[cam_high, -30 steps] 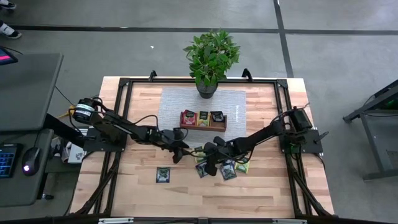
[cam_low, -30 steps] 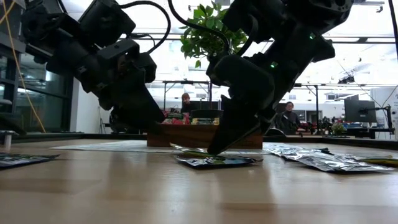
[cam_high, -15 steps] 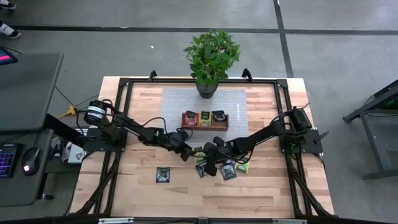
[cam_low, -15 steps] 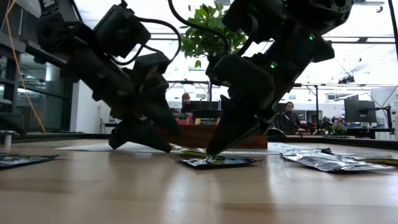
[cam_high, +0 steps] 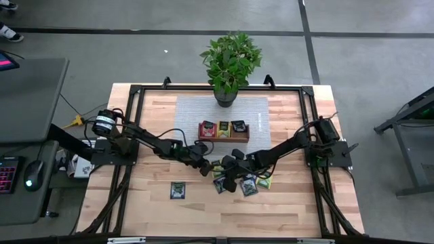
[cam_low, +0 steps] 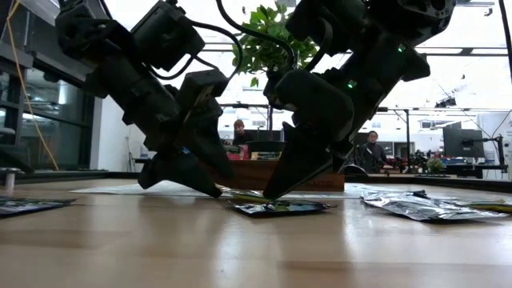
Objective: Pick & Place Tea
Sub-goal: Put the yellow tea bag into the middle section of the wooden organizer
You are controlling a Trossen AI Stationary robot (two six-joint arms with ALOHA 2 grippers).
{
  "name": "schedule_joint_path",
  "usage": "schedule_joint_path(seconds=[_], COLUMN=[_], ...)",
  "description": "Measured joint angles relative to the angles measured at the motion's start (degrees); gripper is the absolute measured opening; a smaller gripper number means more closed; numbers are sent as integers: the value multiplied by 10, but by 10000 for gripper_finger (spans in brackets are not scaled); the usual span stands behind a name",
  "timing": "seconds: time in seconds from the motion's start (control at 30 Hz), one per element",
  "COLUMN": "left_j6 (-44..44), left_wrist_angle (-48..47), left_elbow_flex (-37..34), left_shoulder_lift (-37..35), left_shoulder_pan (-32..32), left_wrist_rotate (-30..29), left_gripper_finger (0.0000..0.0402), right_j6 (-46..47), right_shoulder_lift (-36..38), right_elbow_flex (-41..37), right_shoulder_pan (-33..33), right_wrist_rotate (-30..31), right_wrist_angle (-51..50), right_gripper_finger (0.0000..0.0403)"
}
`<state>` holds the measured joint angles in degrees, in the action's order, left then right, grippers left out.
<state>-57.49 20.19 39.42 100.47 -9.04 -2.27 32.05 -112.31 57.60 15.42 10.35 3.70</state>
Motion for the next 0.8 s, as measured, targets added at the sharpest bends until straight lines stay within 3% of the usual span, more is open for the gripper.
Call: schedule_joint_path(seconds=[0.43, 0.8], left_j6=[18, 45], left_wrist_angle=[3, 6], left_elbow_flex=[0, 0], left_shoulder_lift=[1, 1], left_shoulder_pan=[0, 0], left_wrist_rotate=[-10, -9], left_gripper_finger=[12, 1], right_j6=[0, 8], right_shoulder_lift=[0, 1], right_elbow_flex=[0, 0], right_shoulder_pan=[0, 0], right_wrist_rotate=[2, 1], right_wrist_angle=[4, 4], right_gripper_finger=[0, 0])
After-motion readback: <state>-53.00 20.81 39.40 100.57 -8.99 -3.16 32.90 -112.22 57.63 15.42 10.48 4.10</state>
